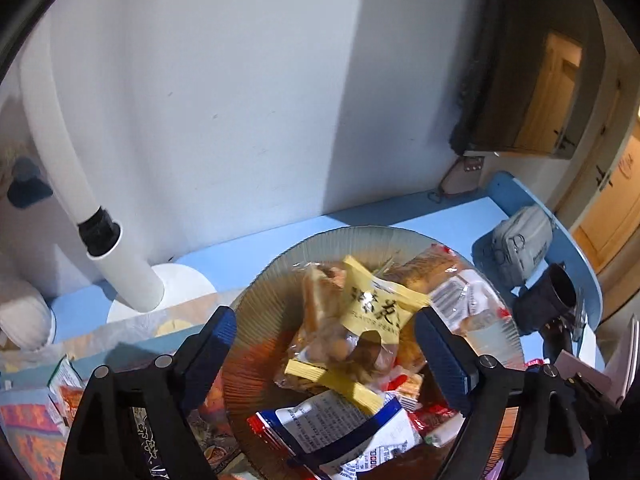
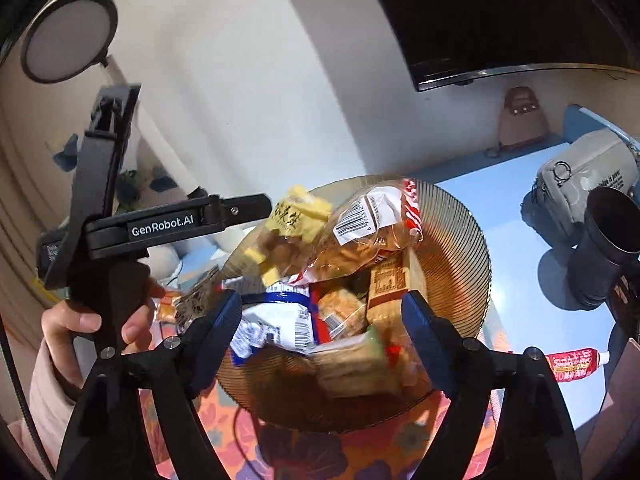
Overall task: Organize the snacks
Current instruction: 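Carry the peanut pack and cracker box to the amber bowl and release them, then move both open tools back toward the remaining snacks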
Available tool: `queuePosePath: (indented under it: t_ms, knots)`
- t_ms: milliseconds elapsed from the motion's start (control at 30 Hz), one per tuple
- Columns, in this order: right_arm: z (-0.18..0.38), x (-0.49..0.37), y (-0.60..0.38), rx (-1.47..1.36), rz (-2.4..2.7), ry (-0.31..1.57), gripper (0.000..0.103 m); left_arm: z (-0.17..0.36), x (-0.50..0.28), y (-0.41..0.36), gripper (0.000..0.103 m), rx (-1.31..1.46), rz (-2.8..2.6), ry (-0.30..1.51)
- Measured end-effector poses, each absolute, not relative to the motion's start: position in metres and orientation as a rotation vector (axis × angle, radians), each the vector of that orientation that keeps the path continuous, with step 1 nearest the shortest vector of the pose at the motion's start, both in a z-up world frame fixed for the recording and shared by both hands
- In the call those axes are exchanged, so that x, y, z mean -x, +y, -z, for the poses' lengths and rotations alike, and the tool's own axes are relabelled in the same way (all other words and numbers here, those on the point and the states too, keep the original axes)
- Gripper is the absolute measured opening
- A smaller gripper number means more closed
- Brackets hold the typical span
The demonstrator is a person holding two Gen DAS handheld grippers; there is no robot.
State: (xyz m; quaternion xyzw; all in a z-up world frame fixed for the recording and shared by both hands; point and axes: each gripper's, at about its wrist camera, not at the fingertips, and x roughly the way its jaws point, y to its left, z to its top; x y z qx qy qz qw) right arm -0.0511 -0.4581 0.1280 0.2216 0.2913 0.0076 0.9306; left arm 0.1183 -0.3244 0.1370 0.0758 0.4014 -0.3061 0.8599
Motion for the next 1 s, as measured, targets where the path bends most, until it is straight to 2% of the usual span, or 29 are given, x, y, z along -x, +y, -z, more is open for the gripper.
queuePosePath:
  t_ms: [267,467,567,633,800,1000]
  knots:
    - [-0.141,0.043,-0.445,-0.484,-0.021,0.557,0.083,-0.131,-0.122,-0.283,0.090,-0.150,0.543,0.842]
    - [-0.161,0.030,-0.403,-0.478,-0.112,0.542,0.085,-0.147,-0.123,-0.216,0.090,-0.104,0.463,0.820]
    - [-0.172,0.022,-0.376,-0.478,-0.164,0.531,0.090,-0.157,-0.122,-0.173,0.091,-0.080,0.402,0.793]
    - [-0.175,0.015,-0.355,-0.473,-0.188,0.527,0.093,-0.162,-0.123,-0.143,0.096,-0.082,0.347,0.775]
    - [-0.163,-0.006,-0.305,-0.457,-0.229,0.563,0.096,-0.165,-0.123,-0.064,0.096,-0.048,0.219,0.768]
    - [-0.126,-0.022,-0.262,-0.480,-0.236,0.645,0.096,-0.135,-0.117,0.011,0.097,0.077,0.103,0.815]
